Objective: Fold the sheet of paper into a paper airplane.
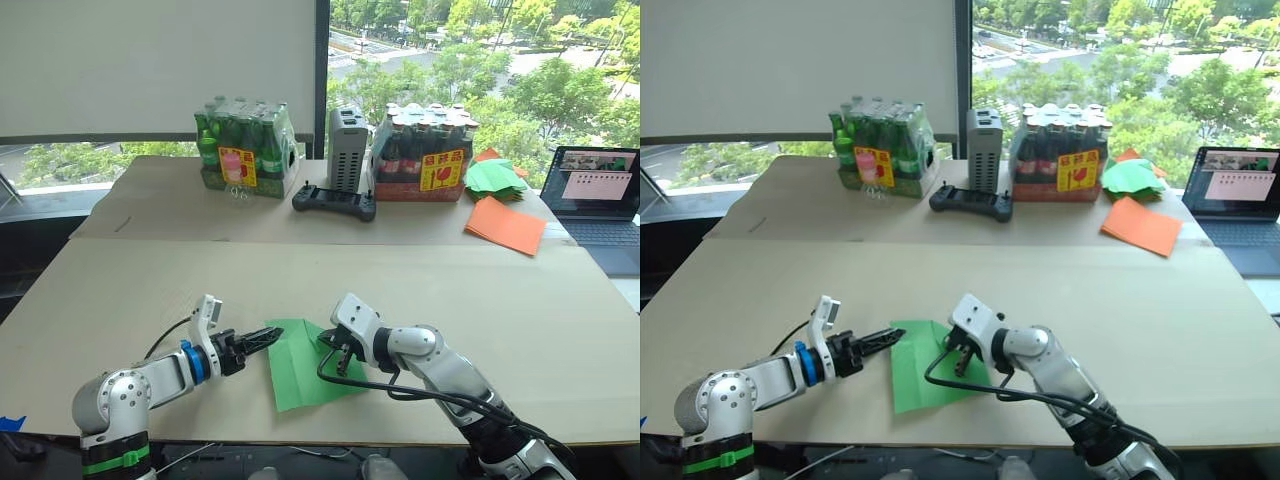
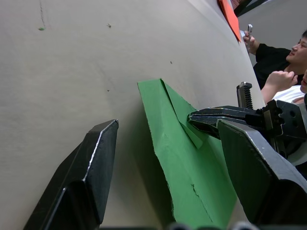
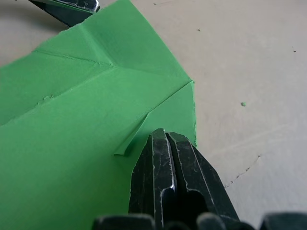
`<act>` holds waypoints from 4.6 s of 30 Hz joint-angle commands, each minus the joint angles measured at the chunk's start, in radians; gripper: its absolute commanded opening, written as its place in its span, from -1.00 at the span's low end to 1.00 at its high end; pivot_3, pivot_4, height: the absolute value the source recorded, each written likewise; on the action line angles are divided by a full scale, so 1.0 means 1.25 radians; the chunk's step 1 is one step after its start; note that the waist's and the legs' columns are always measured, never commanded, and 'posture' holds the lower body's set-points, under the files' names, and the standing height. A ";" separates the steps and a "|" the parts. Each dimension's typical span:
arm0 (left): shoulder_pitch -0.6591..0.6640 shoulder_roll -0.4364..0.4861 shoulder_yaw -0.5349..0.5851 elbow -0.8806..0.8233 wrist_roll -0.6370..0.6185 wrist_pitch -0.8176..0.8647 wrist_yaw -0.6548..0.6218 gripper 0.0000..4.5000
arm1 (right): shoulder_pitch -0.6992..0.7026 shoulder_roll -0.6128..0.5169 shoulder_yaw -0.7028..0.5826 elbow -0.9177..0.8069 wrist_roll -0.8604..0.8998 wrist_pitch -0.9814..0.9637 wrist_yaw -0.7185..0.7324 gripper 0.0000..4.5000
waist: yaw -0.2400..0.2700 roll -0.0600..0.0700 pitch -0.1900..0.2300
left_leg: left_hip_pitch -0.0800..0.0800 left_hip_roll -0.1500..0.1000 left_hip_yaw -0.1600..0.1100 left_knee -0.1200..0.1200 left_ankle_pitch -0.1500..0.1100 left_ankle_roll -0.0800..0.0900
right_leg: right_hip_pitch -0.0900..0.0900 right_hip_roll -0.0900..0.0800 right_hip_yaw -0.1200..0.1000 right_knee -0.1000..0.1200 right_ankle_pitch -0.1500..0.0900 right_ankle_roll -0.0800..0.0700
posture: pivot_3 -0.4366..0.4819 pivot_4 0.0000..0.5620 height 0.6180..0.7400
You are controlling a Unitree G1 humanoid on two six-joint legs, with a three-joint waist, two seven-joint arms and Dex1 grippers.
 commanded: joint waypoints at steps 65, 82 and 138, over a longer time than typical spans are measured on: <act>-0.056 0.295 -0.516 0.023 0.401 -0.641 -0.321 -0.99 | 0.000 0.121 -0.088 0.023 0.025 -0.070 -0.088 -1.00 | 0.003 0.000 0.001 | -0.002 0.000 0.001 -0.006 0.002 -0.004 | -0.002 0.000 0.000 -0.004 -0.001 0.000 | -0.05 -0.47 1.00; -0.058 0.308 -0.447 0.005 0.356 -0.593 -0.347 -0.04 | 0.011 0.113 -0.051 0.094 -0.036 -0.070 -0.106 -1.00 | 0.002 0.000 0.001 | -0.001 0.000 0.001 -0.006 0.002 -0.004 | -0.002 0.000 0.000 -0.003 -0.001 -0.001 | -0.05 -0.47 1.00; -0.032 0.334 -0.529 0.114 0.457 -0.629 -0.372 -0.99 | 0.022 0.128 -0.039 0.061 -0.045 -0.048 -0.123 -1.00 | -0.001 0.000 0.001 | 0.000 0.000 0.001 -0.006 0.002 -0.004 | -0.002 0.000 0.000 -0.002 -0.001 -0.001 | -0.05 -0.47 1.00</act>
